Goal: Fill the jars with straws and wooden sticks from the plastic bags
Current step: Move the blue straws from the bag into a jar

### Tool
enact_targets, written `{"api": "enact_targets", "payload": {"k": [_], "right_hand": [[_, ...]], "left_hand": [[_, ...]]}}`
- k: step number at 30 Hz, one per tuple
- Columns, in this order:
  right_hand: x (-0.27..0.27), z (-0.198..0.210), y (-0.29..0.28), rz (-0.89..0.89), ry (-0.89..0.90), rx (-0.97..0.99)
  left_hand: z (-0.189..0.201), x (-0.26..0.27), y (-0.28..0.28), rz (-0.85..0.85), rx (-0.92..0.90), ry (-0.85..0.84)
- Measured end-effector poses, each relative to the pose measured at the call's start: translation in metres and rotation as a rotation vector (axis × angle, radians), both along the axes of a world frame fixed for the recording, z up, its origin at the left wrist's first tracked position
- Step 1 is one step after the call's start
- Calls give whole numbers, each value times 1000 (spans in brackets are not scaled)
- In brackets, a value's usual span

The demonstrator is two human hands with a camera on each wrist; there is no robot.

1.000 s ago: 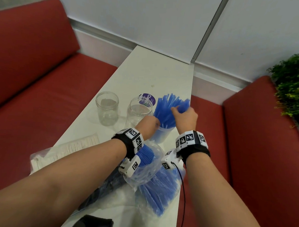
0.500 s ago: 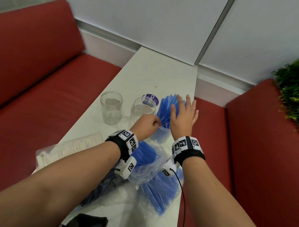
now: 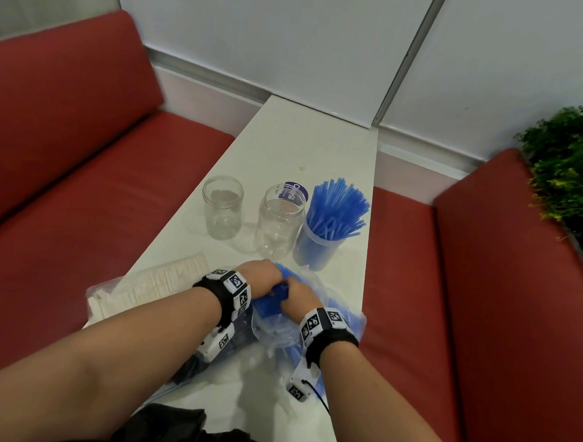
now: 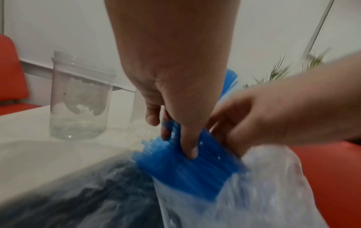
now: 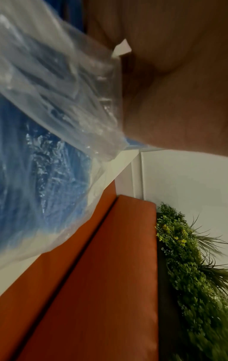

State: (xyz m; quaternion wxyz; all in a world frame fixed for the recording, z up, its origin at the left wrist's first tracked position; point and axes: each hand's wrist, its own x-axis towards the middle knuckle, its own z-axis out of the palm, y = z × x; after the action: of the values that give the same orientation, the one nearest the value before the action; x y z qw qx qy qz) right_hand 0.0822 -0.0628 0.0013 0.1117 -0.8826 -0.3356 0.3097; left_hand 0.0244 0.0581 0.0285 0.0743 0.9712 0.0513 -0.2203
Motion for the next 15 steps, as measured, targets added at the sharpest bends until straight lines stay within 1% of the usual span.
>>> {"api": "enact_targets", "payload": {"k": [2,4,7,9,12,13,15], "right_hand": [[-7,-3,0,16,-12,-36],[-11,-3,-1,-35,5,24],[-17,1,0,-156,33,201],[-20,4,0,-230,61,300],[-23,10,0,-295,110,413],[-24,13,-1,-316,126,441],[-23,21,1,-331,137,479]], "left_hand": [[13,-2,1,20,35,28],[25,-3,6,48,24,16],[42,-5,16,108,-113,-69],[48,-5,21,176,-209,-161],[51,-10,26,357,-434,-311],[50,-12,27,432,-542,-370],[51,-14,28,635,-810,-497]]}}
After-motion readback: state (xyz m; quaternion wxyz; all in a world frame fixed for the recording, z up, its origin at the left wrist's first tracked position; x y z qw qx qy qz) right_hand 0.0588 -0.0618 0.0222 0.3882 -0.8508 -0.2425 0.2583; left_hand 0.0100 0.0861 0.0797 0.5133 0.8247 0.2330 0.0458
